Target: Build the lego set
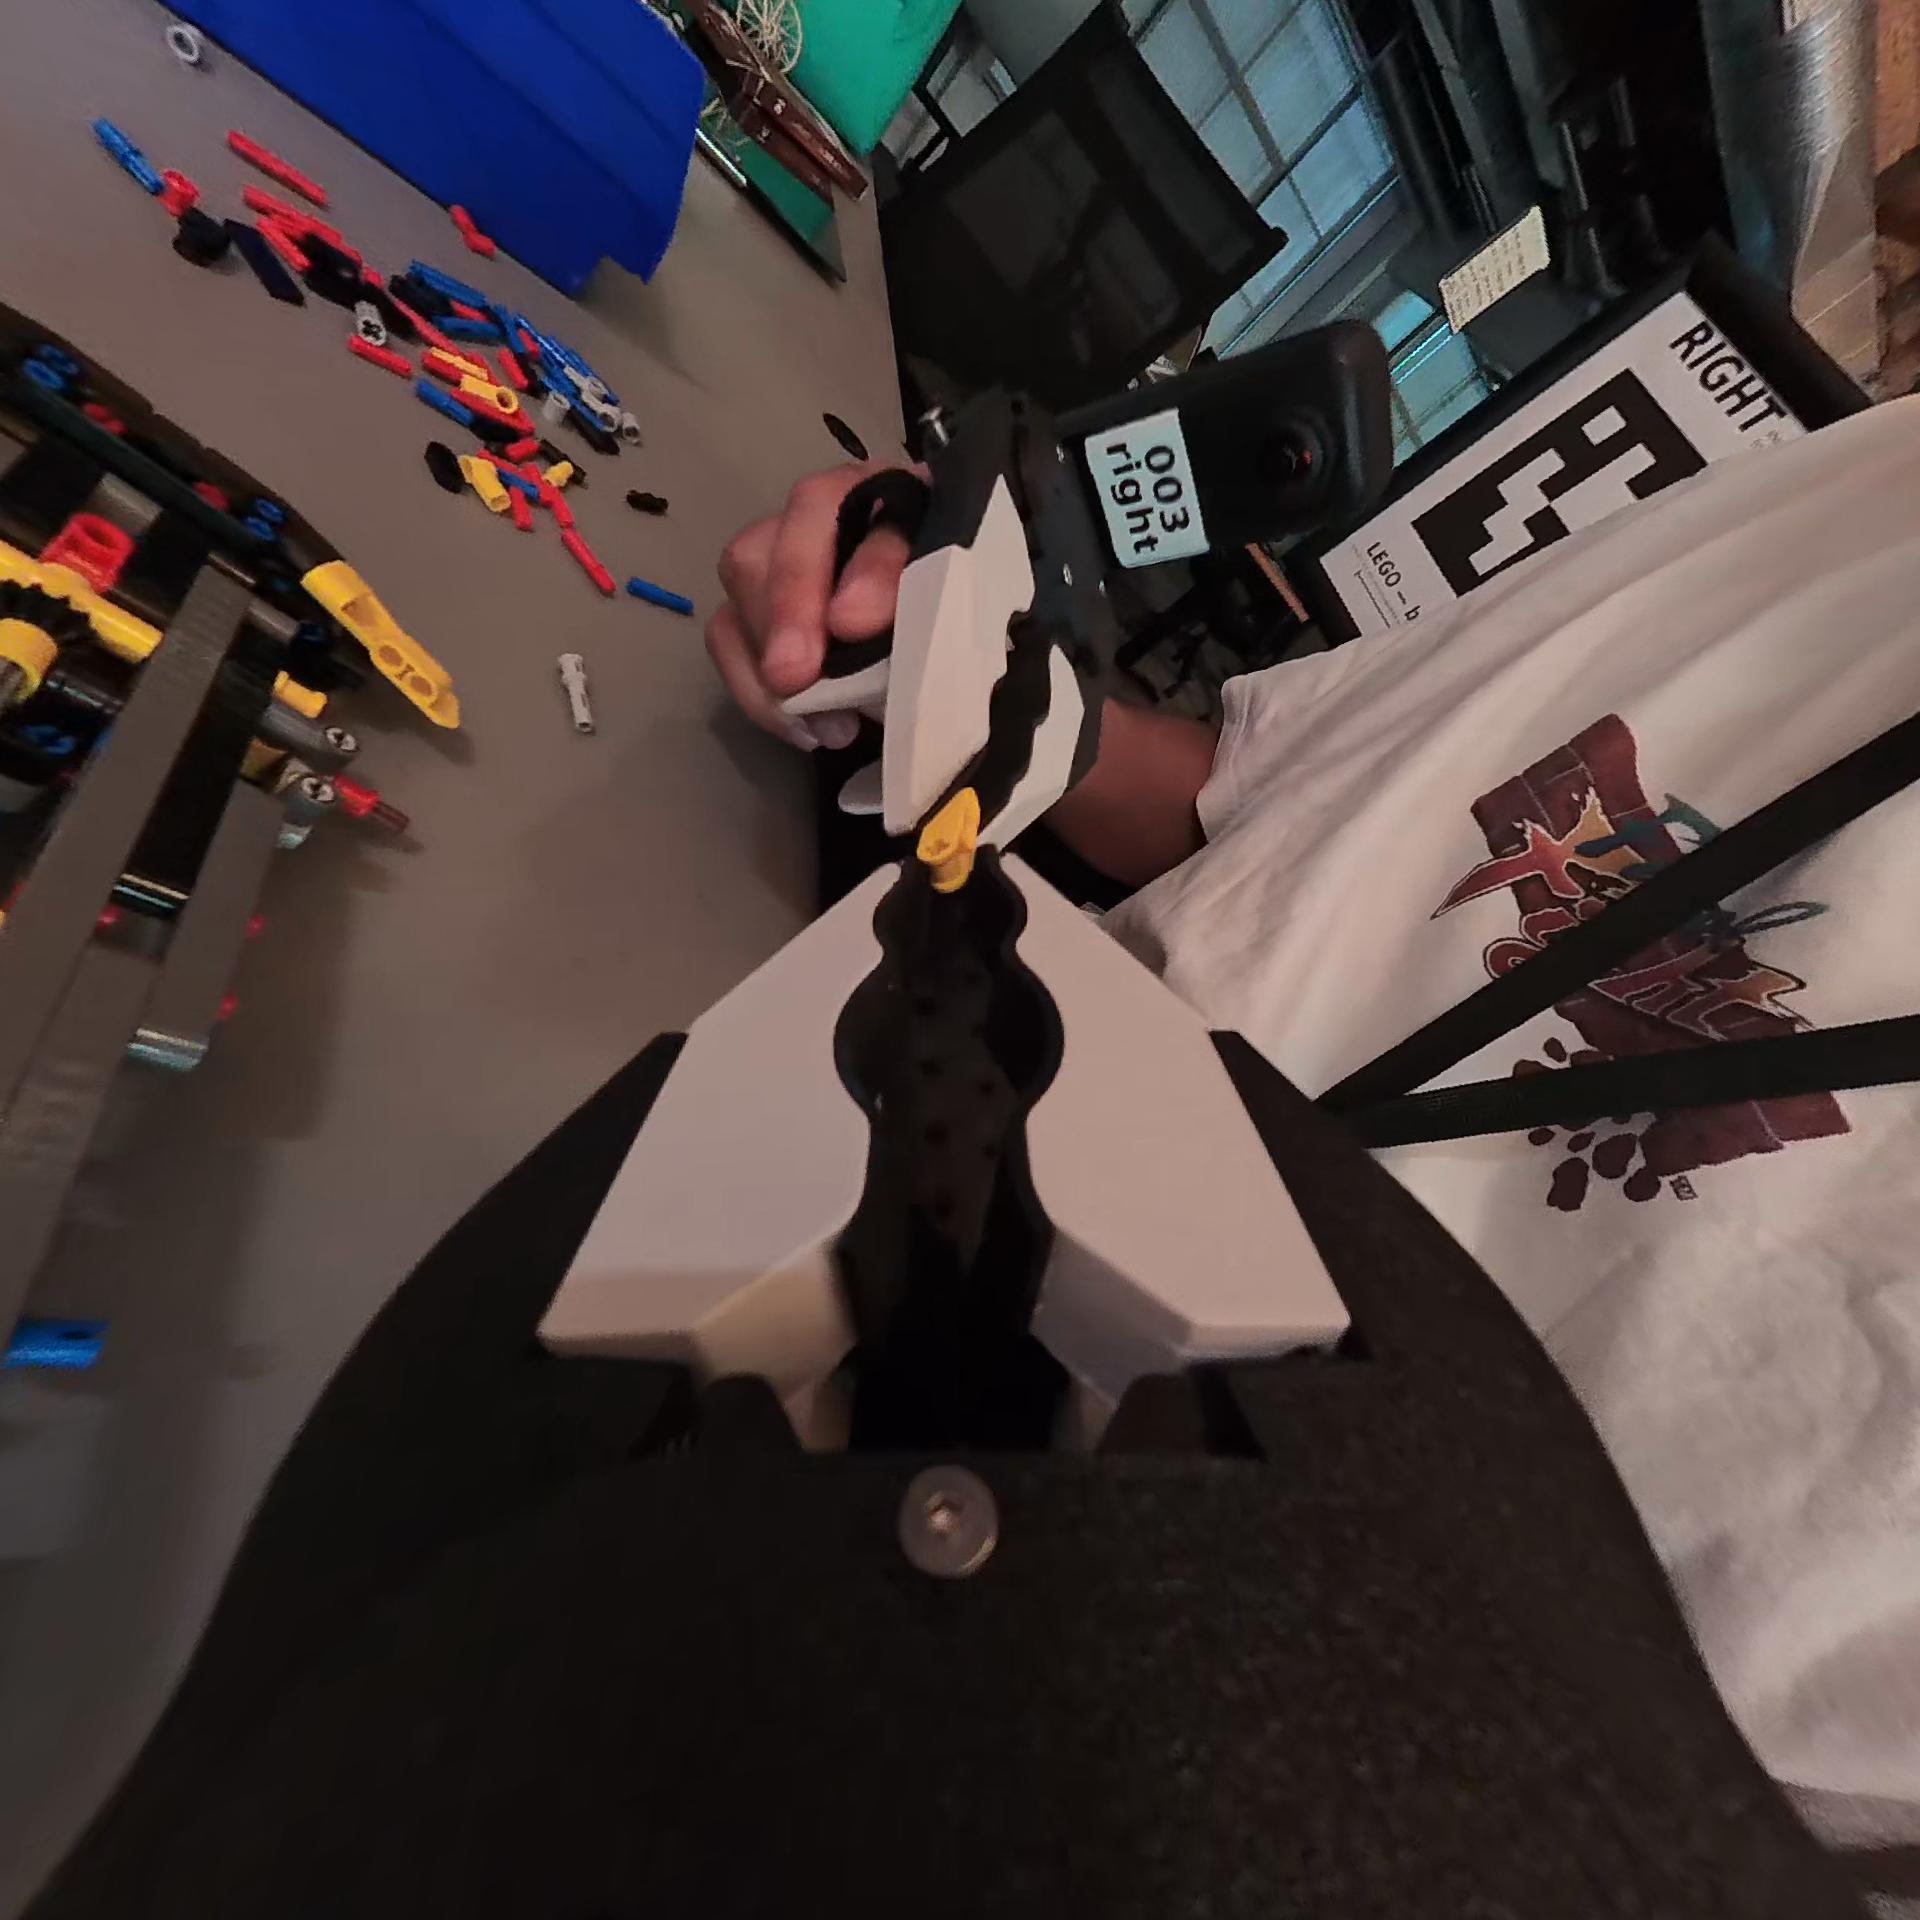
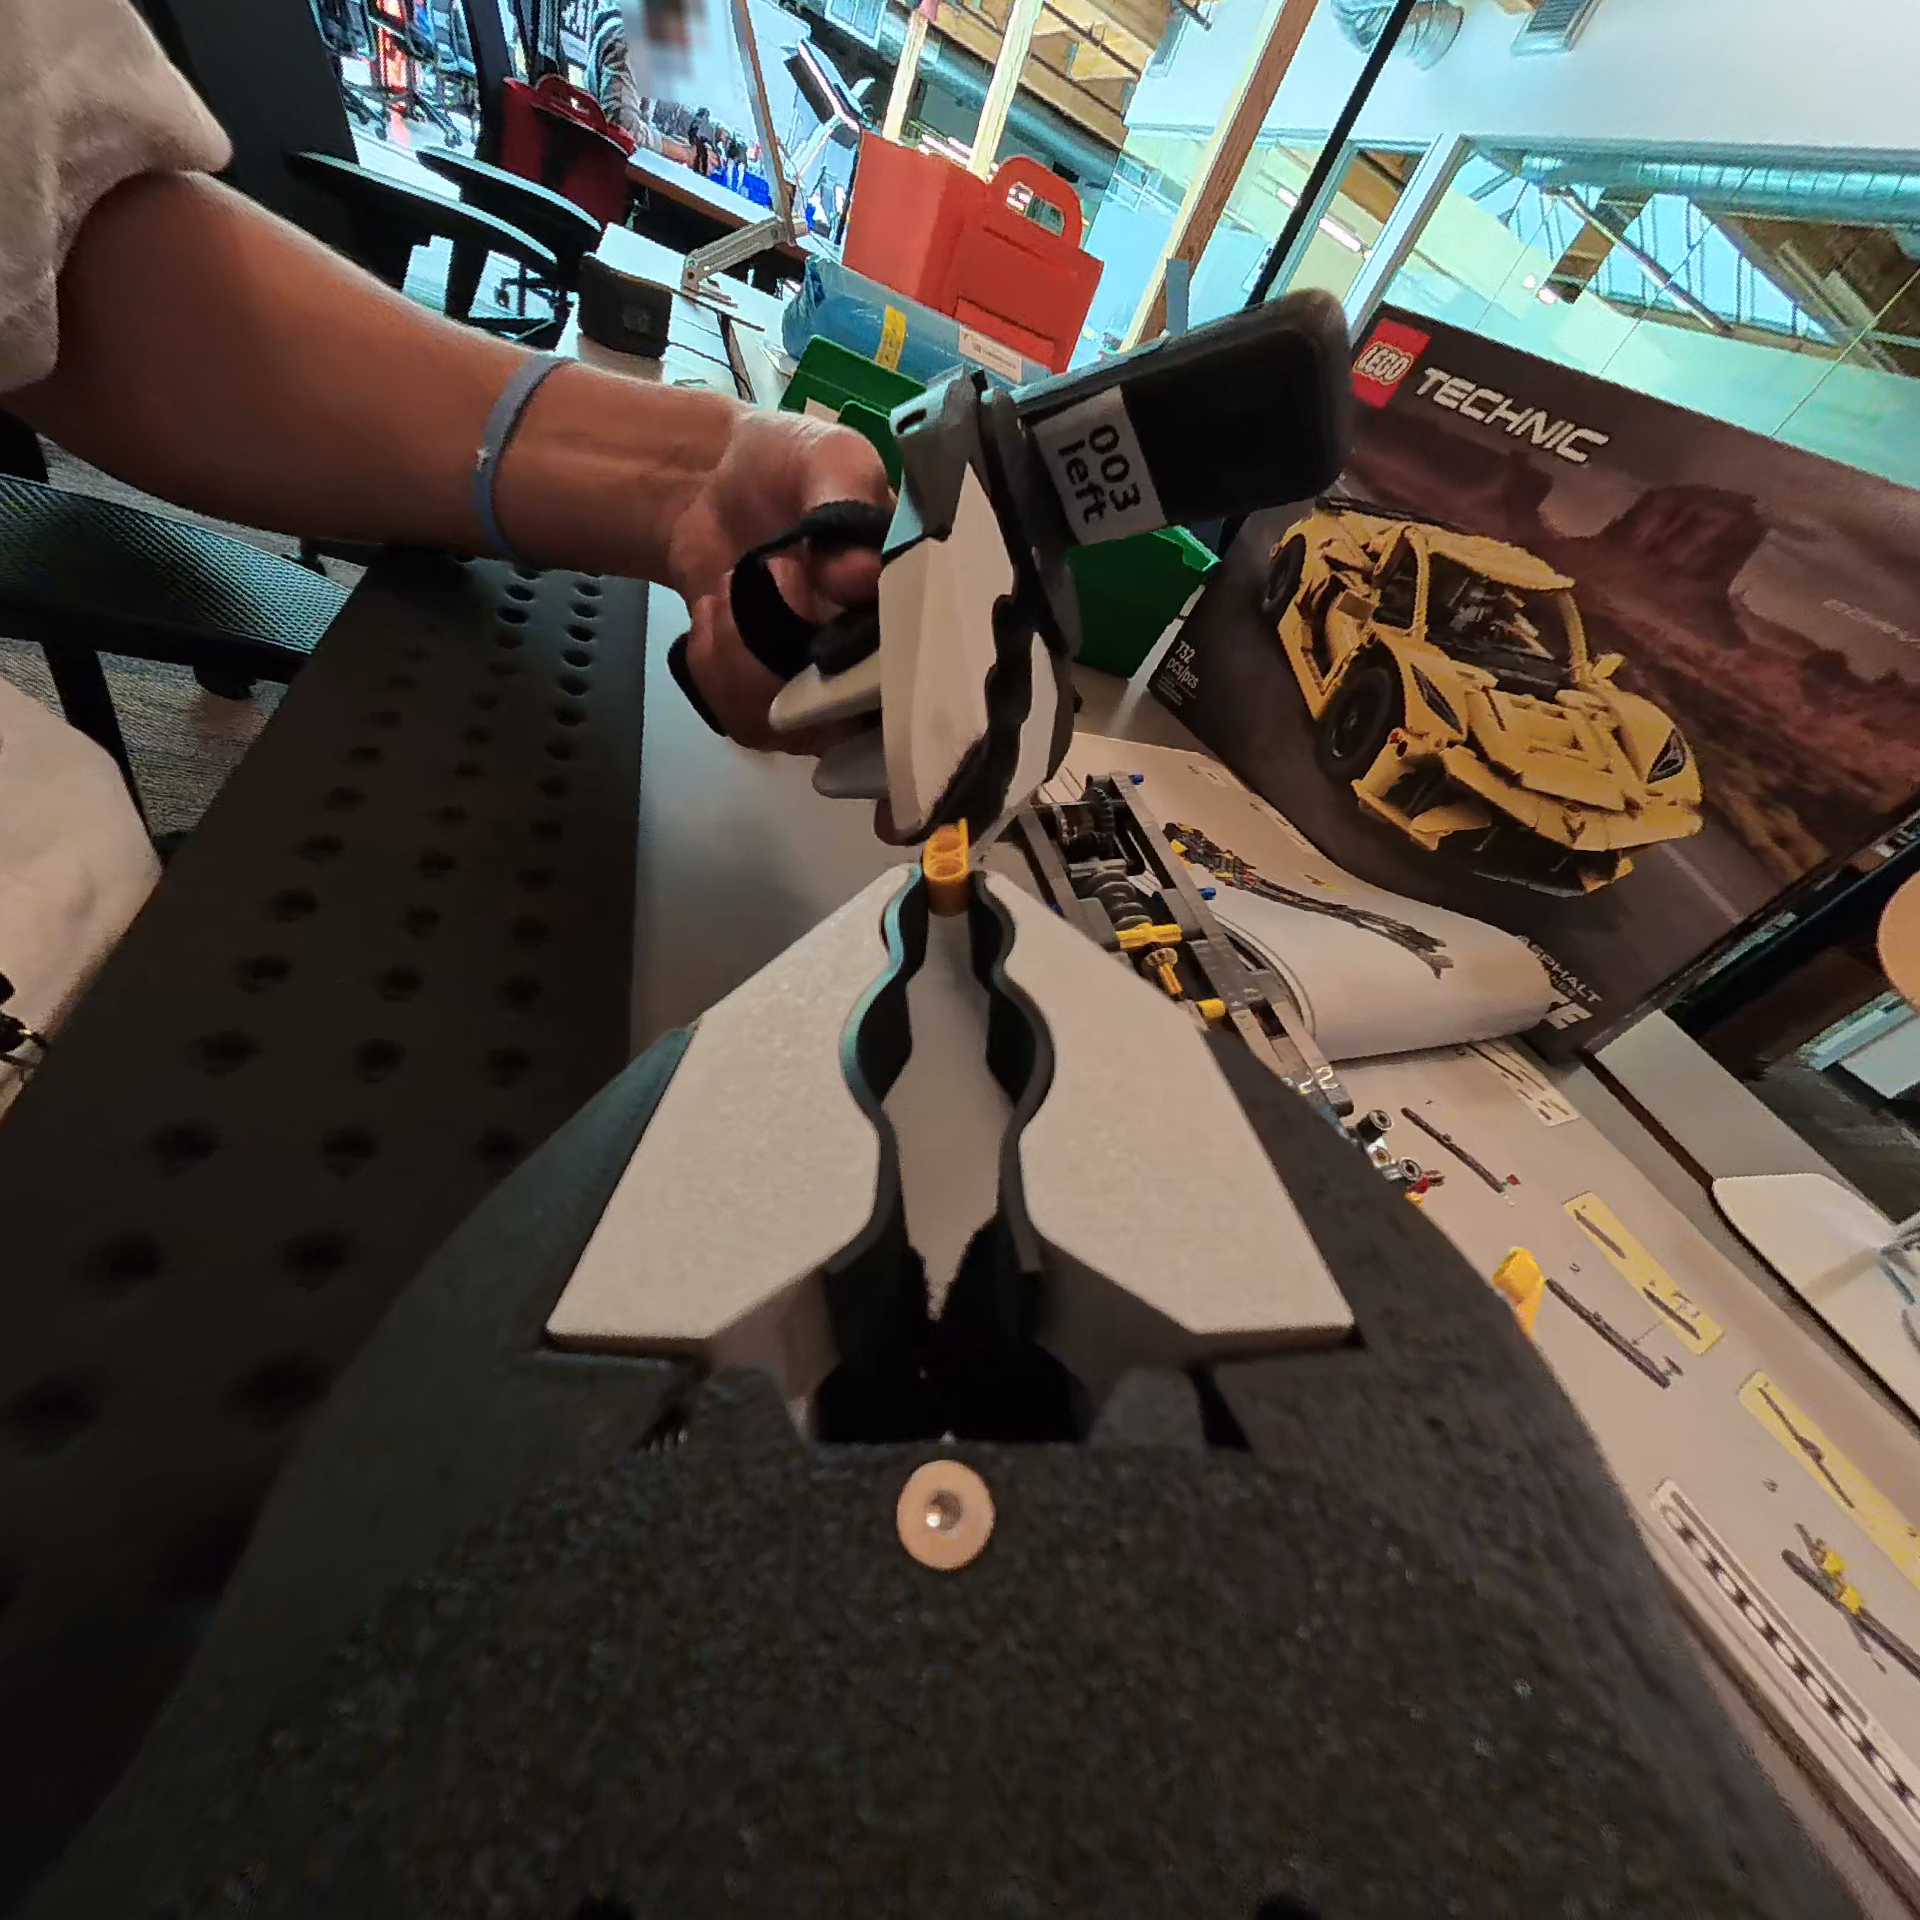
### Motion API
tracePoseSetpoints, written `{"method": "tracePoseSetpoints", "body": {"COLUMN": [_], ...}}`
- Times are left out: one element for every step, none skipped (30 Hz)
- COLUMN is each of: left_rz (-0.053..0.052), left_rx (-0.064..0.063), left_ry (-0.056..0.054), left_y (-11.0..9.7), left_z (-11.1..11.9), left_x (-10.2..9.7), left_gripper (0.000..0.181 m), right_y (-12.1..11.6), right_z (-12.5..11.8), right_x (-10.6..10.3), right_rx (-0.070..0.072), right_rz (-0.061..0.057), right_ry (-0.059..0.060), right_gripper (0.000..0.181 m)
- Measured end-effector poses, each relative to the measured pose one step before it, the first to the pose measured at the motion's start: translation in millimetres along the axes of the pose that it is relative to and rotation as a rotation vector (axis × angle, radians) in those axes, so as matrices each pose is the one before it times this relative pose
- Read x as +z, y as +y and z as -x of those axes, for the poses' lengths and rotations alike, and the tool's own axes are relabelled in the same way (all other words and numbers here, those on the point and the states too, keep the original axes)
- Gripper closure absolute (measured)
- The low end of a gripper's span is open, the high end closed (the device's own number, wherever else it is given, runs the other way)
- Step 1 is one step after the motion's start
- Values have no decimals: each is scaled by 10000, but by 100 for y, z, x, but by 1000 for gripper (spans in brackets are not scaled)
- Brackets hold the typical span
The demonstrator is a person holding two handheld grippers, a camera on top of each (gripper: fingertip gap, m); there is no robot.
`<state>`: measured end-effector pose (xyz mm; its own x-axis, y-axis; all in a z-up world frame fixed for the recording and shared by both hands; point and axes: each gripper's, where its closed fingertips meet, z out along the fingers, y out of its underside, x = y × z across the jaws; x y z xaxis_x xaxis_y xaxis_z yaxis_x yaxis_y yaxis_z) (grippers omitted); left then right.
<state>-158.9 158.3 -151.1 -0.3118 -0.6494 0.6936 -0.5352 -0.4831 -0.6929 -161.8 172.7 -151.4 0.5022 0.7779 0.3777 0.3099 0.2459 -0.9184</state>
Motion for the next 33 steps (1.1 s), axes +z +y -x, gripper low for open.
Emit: {"method": "tracePoseSetpoints", "body": {"left_rz": [-22,3,-19,-96,-85,-15,49,32,17,11,-19,-37,-8,16,8,9,18,28,33,60,70,52,38,14,1,2,17,22,28,20,4,-1,27], "left_rx": [6,-20,-11,-7,-29,-35,83,224,250,176,126,134,130,93,55,63,126,195,248,278,301,331,337,286,174,61,8,20,41,62,111,150,149], "left_ry": [15,8,-26,-13,26,64,19,-114,-134,-58,-21,-34,-35,-14,-35,-72,-94,-132,-183,-204,-214,-215,-182,-125,-79,-58,-42,-50,-46,-31,-34,-62,-71], "left_y": [-19,43,32,-75,-73,45,156,154,111,37,-43,-80,-26,2,-25,-37,-15,-23,-42,-36,-33,-57,-37,-58,-51,-15,31,77,106,103,46,19,40], "left_z": [-56,-1,68,59,33,-14,-7,99,58,-52,-88,-70,-57,-61,0,75,62,61,70,62,65,38,-19,-52,-38,10,62,69,67,31,-21,-20,-22], "left_x": [-38,-24,-26,-51,-70,-74,-50,-2,-7,-1,-13,-3,18,14,-2,-7,5,16,11,23,18,26,27,18,-7,-14,4,1,13,-2,-21,-28,-26], "left_gripper": [172,172,173,174,174,175,175,176,176,177,176,176,176,176,176,176,176,176,176,176,176,176,176,176,176,176,176,176,176,176,176,176,176], "right_y": [83,76,-37,9,59,17,49,161,89,-61,-126,-111,-53,-49,4,58,47,39,63,36,35,-1,-32,-60,-70,-4,63,140,130,108,23,-5,35], "right_z": [-8,12,103,171,140,230,164,116,94,78,22,-42,13,45,-45,-80,-60,-65,-96,-73,-35,-40,-29,21,-9,-51,-47,-16,-2,32,18,8,-17], "right_x": [38,21,17,38,70,71,77,69,34,-1,-23,-39,-35,-23,-8,6,3,-15,-8,-12,-13,-25,-40,-35,-28,-3,17,38,45,38,27,24,24], "right_rx": [-38,-14,1,-5,-23,-39,15,104,120,119,140,94,48,25,-4,-70,-78,-18,48,77,157,213,189,162,113,52,13,7,-2,4,4,-13,-42], "right_rz": [36,54,-19,0,30,18,15,72,45,-14,-65,-75,-37,-32,4,52,29,6,13,8,1,-26,-31,-46,-55,-8,28,62,73,66,5,-13,13], "right_ry": [28,-11,-55,-94,-51,-98,-68,-74,-93,-97,-45,-9,-31,-41,36,83,68,64,66,21,-28,-46,-69,-84,-44,17,17,7,-4,-15,-12,4,16], "right_gripper": [175,175,175,175,175,175,175,175,175,175,175,175,175,175,175,175,175,175,175,175,174,174,173,173,173,173,173,173,173,173,173,173,173]}}
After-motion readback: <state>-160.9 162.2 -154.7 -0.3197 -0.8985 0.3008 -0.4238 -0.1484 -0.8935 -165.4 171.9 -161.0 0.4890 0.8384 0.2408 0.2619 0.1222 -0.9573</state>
